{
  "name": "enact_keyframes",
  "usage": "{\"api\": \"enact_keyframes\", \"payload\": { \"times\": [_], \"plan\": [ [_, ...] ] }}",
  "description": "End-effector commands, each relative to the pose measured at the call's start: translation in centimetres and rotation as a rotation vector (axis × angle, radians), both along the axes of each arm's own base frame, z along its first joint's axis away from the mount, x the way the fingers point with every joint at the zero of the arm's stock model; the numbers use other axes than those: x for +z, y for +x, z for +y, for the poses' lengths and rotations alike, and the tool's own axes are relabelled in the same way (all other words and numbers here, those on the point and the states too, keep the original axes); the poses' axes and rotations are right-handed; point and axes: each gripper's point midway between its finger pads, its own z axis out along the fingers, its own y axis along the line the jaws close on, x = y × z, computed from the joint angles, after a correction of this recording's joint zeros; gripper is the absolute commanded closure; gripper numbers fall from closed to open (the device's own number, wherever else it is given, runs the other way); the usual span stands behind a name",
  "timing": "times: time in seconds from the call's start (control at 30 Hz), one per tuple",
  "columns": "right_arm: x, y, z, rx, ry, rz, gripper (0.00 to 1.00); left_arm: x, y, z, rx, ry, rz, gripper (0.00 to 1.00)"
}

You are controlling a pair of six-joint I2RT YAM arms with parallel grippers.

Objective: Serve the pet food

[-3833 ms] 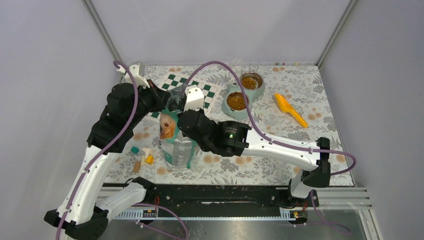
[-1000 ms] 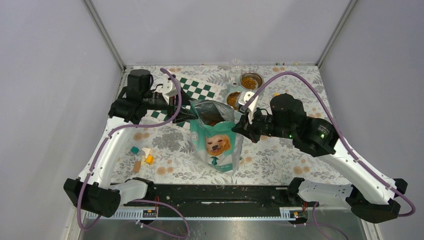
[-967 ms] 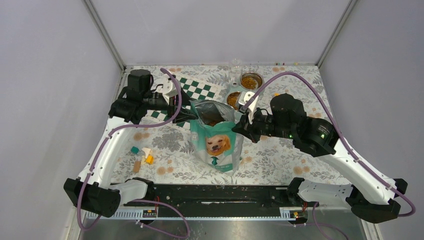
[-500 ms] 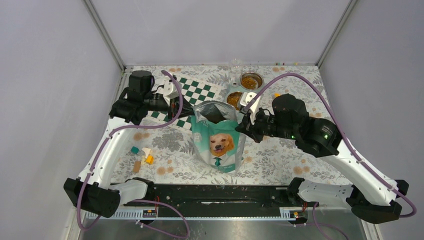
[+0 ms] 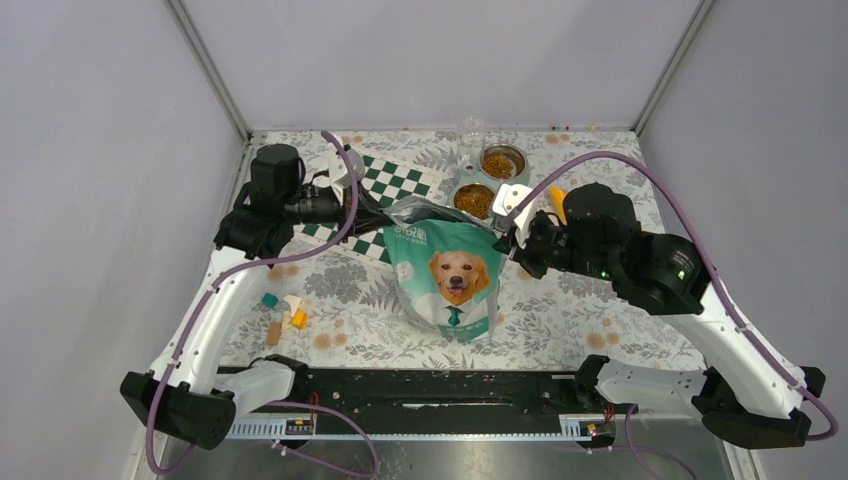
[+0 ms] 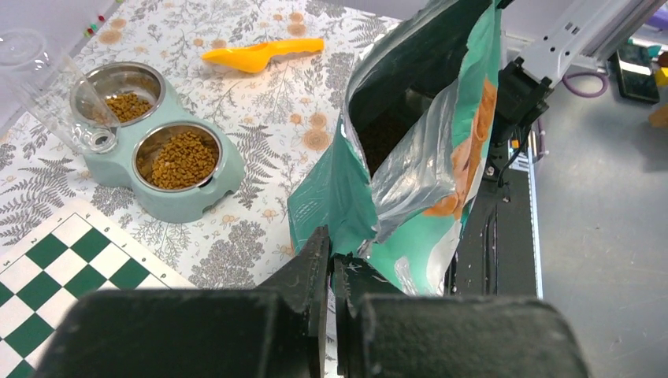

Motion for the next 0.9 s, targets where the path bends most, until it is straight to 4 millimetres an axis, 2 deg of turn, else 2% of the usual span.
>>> {"api": "enact_keyframes", "payload": {
  "times": [0.0, 0.1, 0.3, 0.4, 0.47, 0.57, 0.63, 0.73, 0.87],
  "plan": [
    [11.2, 1.0, -2.5, -0.06, 0.233, -0.328, 1.0, 8.4, 1.1, 0.9, 0.096, -0.121, -0.303, 1.0],
    [9.8, 1.0, -2.6, -0.061, 0.218, -0.323, 1.0, 7.0, 0.2, 1.1, 0.087, -0.116, -0.285, 1.0],
    [3.3, 0.9, -1.4, -0.048, 0.173, -0.187, 0.98, 4.2, -2.4, 0.0, -0.015, -0.123, -0.246, 1.0],
    [2.0, 1.1, -1.1, -0.062, 0.164, -0.136, 0.75, 3.3, -2.5, -0.1, -0.017, -0.113, -0.202, 1.0],
    [1.7, 1.1, -0.7, -0.057, 0.165, -0.115, 0.54, 3.1, -2.3, 0.1, -0.009, -0.087, -0.207, 0.99],
    [1.7, 1.5, -0.1, -0.061, 0.157, -0.092, 0.3, 3.3, -2.1, 0.1, -0.019, -0.062, -0.202, 0.82],
    [1.2, 1.8, 0.5, -0.05, 0.129, -0.057, 0.2, 3.5, -2.2, 0.0, -0.038, -0.059, -0.201, 0.66],
    [0.1, 2.3, 1.5, -0.026, 0.066, 0.002, 0.15, 3.9, -2.2, -0.3, -0.069, -0.065, -0.213, 0.47],
    [-0.1, 2.2, 2.8, 0.049, 0.024, 0.038, 0.14, 3.5, -2.4, -0.7, -0.127, -0.063, -0.218, 0.38]
  ]
}}
